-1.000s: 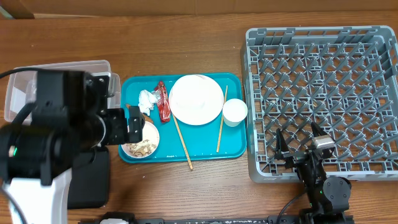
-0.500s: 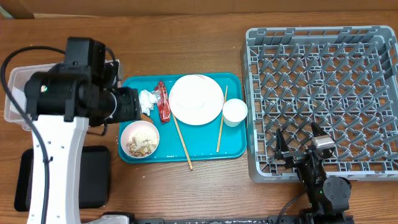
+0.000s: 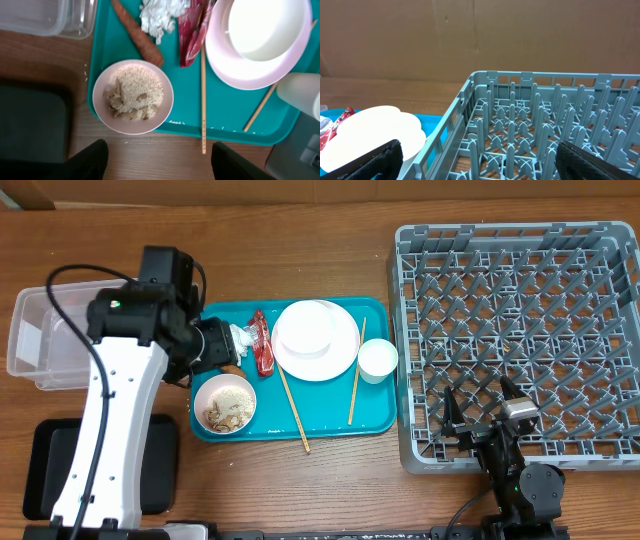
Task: Sort waste into correct bins and load items into the dishwasher
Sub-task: 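Reach the left gripper to the white tissue on the teal tray and grasp it, then carry the tissue left and drop it into the clear plastic bin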
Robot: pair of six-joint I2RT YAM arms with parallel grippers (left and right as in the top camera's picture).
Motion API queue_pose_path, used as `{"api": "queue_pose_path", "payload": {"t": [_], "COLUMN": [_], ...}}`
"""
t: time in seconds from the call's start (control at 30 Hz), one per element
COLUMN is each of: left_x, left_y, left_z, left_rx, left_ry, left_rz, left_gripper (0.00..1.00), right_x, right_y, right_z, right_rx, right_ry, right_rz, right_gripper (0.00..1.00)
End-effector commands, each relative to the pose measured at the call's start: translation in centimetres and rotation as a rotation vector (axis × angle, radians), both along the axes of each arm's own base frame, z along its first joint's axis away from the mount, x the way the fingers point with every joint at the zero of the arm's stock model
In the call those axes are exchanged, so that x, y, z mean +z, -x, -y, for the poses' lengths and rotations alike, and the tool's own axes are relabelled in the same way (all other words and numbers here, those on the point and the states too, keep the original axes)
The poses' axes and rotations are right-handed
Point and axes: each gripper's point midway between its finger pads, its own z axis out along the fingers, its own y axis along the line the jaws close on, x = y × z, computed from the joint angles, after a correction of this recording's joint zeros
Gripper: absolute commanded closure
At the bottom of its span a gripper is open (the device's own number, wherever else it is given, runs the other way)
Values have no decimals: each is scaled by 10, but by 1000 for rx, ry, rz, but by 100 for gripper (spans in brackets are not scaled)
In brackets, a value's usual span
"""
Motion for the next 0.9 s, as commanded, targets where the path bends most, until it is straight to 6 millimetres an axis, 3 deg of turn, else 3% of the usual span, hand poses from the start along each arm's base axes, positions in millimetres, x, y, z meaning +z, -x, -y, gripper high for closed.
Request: {"api": "queue_pose_path", "payload": {"t": [0.0,0.3,0.57,0.87], "left_x": [-21,-67,-104,-163], "left_y": [-3,-44,-79,-96], "left_z": [-3,-26,-23,-19], "left_rx": [32,58,48,21], "left_ry": [-7,-144,-136,-128], "left_rz": [-12,148,286,219], "left_gripper": [32,36,30,30], "right_x": [-1,-1,-1,-1], "right_y": [0,0,0,0], "right_z": [0,0,0,0], "right_rx": [1,1,1,1], "right_ry": [3,3,3,3], "right_rz": [7,7,7,7], "right_gripper": [0,0,0,0]}}
